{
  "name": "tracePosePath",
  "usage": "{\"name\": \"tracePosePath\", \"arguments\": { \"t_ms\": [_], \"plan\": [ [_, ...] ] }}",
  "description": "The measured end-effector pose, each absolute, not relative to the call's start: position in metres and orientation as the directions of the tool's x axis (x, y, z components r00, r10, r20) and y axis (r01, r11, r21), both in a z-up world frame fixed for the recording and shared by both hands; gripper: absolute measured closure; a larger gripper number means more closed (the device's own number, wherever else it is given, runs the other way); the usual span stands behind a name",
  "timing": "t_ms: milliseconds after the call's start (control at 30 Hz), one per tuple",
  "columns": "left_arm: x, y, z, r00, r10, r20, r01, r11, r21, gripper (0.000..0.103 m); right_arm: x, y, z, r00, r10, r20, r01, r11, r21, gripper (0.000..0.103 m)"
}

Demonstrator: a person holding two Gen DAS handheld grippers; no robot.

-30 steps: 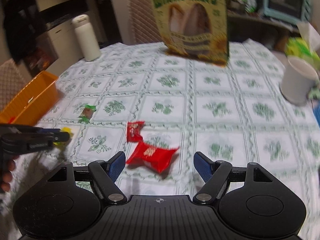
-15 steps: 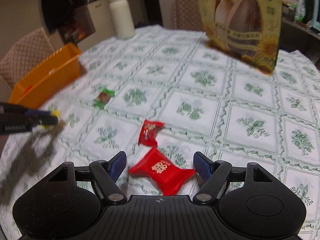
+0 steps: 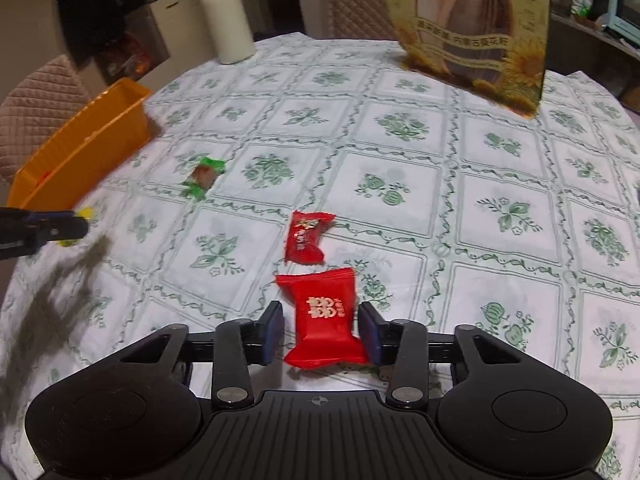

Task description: Organize snacks

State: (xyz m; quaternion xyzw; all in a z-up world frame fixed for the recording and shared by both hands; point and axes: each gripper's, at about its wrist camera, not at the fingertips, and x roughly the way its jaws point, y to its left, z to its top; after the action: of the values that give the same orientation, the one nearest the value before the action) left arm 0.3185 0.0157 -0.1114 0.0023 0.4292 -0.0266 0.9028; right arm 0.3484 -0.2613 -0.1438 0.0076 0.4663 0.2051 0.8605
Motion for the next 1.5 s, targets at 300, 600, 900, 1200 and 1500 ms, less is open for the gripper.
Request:
{"name": "tracePosePath", "arguments": {
  "t_ms": [300,600,900,1200,1500],
  "plan": [
    [0.309,0.022,-0.104,0.639,-0.043,-0.768,0.043,0.999,-0.02,0.084,0.344,-0.26,-0.143,0.491,0.349,-0.798,-0.333,0.922,0.199,0.076],
    [0.294,0.028,-0.09,0.658,-0.052,-0.751,0.044,0.999,-0.031,0.084,0.33,-0.255,-0.123,0.522,0.375,-0.766,-0.337,0.916,0.219,0.076],
    [0.27,0.044,-0.073,0.676,-0.071,-0.734,0.042,0.997,-0.057,0.084,0.309,-0.23,-0.096,0.531,0.431,-0.73,-0.381,0.891,0.249,0.076],
    [0.25,0.082,-0.059,0.687,-0.038,-0.726,-0.011,0.998,-0.063,0.084,0.294,-0.17,-0.072,0.488,0.521,-0.701,-0.476,0.831,0.286,0.076],
    [0.243,0.134,-0.04,0.708,0.011,-0.706,-0.076,0.995,-0.061,0.084,0.294,-0.095,-0.056,0.429,0.604,-0.672,-0.559,0.762,0.327,0.076]
  ]
}}
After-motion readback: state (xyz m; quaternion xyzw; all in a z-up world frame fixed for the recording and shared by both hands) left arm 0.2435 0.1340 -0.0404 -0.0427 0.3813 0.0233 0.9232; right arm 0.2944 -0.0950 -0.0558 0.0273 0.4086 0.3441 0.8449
